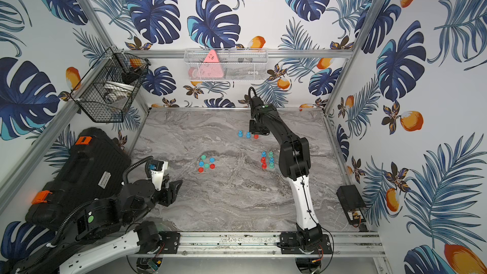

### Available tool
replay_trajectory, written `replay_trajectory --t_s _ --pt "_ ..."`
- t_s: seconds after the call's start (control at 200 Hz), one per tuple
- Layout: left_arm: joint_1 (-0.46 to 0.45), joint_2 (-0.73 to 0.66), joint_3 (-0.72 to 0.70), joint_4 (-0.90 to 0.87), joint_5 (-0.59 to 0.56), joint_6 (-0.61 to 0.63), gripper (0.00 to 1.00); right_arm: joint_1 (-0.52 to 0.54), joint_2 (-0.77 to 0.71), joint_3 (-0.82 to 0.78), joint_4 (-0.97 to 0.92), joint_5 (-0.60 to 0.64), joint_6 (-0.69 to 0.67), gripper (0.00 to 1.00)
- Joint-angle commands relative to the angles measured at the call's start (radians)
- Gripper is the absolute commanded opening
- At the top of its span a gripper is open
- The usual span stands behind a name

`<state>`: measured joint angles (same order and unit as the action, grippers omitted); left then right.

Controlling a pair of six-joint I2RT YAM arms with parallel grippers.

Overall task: Close the stamp cap
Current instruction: Move the stamp at the center of the board, then move the cover to the center of the board.

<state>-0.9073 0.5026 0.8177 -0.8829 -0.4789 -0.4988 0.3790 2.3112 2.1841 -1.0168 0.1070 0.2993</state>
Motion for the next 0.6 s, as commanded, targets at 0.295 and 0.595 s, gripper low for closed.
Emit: replay_trajectory --t_s 0.295,0.595 --pt "0.001 -0.006 0.0 0.021 -0.01 0.002 0.63 0.026 -0.374 -0.334 0.077 0.024 0.026 0.35" --pt "0.001 -0.008 0.0 0.023 -0.006 0.003 0.62 0.037 -0.657 -0.618 0.138 0.012 0.03 0.36"
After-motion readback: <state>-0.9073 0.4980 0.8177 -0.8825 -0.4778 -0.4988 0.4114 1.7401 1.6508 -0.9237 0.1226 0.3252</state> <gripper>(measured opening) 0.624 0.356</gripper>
